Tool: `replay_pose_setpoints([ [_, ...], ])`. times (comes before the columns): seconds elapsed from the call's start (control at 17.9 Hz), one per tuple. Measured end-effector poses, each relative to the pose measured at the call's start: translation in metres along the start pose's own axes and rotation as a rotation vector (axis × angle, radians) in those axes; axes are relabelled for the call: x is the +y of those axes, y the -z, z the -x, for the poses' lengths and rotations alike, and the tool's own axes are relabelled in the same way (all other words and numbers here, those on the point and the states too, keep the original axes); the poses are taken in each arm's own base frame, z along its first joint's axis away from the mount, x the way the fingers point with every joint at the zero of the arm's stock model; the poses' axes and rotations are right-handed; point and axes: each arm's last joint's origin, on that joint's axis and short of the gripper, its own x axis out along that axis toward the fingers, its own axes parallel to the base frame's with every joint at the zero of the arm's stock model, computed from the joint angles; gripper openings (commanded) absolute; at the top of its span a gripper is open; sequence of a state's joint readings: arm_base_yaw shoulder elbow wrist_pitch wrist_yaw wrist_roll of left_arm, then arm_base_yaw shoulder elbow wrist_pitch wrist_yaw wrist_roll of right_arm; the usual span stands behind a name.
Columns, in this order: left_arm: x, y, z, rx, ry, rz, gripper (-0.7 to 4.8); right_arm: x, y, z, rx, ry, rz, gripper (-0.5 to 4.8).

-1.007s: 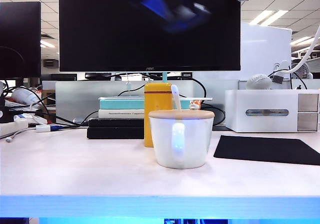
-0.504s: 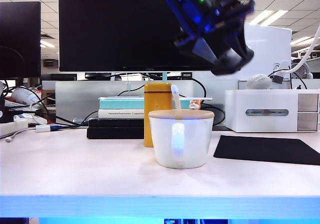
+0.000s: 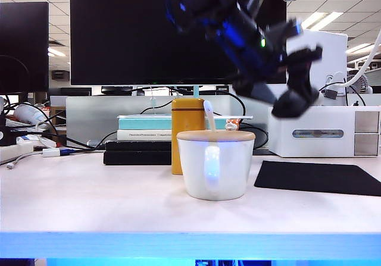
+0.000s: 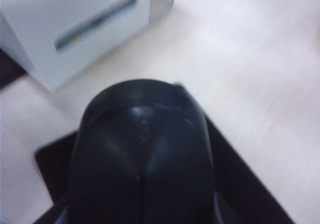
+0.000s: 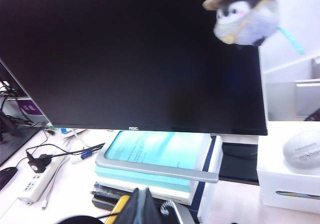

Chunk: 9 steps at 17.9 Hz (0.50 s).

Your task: Place the black mouse on the black mouse pad.

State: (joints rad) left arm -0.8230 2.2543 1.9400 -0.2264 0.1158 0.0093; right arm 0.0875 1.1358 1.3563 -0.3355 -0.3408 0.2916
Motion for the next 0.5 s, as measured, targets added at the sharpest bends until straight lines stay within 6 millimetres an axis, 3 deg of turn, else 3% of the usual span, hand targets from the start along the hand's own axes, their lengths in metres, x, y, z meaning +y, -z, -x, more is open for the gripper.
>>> replay_pose_setpoints([
  [0.34, -0.005, -0.002, -0.014, -0.131, 0.008, -0.013, 2.78, 0.000, 0.000, 0.000, -0.003, 0.008, 0.001, -0.01],
  [0.5, -0.021, 0.002, -0.023, -0.146, 0.033, -0.025, 2.71, 0.000, 0.000, 0.000, -0.002, 0.008, 0.004, -0.01],
])
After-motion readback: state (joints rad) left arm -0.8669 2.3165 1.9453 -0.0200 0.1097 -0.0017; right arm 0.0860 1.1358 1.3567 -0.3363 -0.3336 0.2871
